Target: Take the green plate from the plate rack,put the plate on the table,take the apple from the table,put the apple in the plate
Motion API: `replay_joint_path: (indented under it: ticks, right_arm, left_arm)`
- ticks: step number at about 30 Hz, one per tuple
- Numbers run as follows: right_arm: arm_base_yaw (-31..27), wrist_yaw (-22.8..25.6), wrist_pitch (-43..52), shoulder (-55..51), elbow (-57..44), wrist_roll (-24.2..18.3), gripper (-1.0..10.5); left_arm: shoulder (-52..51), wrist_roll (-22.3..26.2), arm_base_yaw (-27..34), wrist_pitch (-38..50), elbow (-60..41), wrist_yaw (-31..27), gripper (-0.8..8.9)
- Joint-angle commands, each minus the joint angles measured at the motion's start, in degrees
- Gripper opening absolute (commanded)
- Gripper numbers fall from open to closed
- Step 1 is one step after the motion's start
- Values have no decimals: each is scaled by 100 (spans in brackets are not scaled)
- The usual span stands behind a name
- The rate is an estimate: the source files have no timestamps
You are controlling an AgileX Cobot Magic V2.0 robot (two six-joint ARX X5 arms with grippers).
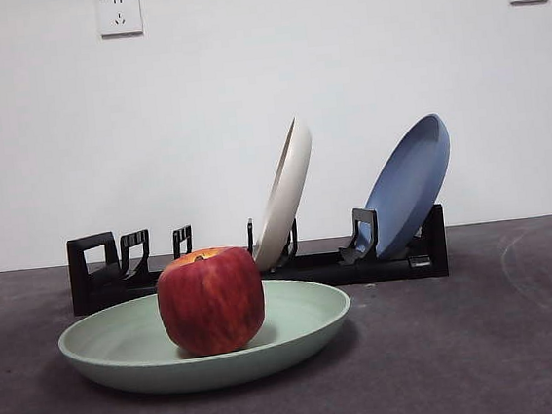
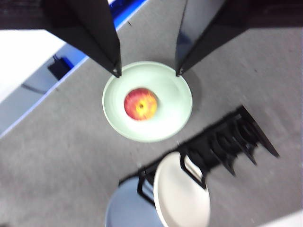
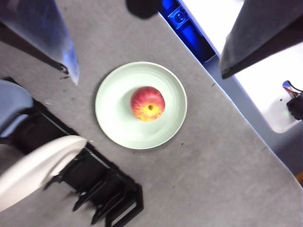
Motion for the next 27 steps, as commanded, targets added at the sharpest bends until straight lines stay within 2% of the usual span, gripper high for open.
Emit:
replay_joint_path:
  ticks: [1,11,17,18,19,21,22,27]
  right_arm:
    - [11,153,-131,-509,-424,199,501]
    - [11,769,-131,-2557,-2385,1023,501]
    - [11,787,-131,-3145,-2863,1357,487]
    - [11,785,-131,-3156,-2865,1386,430]
    - [11,787,-131,-3189,-2865,1392,314]
    - [11,787,-131,-3222,-2865,1381,29]
    - [11,787,-131,-3237,-2865,1346,-9]
    - [11,782,-131,-3248,-2865,1349,-11]
  left_arm:
    - [160,-157,-7,24,-37,28,189]
    - [503,-332,-7,35,-37,155,189]
    - [592,-409,-9,35,-37,179,187]
    - [599,-411,-11,35,-37,184,182]
    - [621,-409,-15,35,-37,212,153]
    - [632,-404,-17,37,-37,328,-24]
    - [638,-404,-17,39,-37,326,-4]
    - [656,-404,-20,37,-37,326,-8]
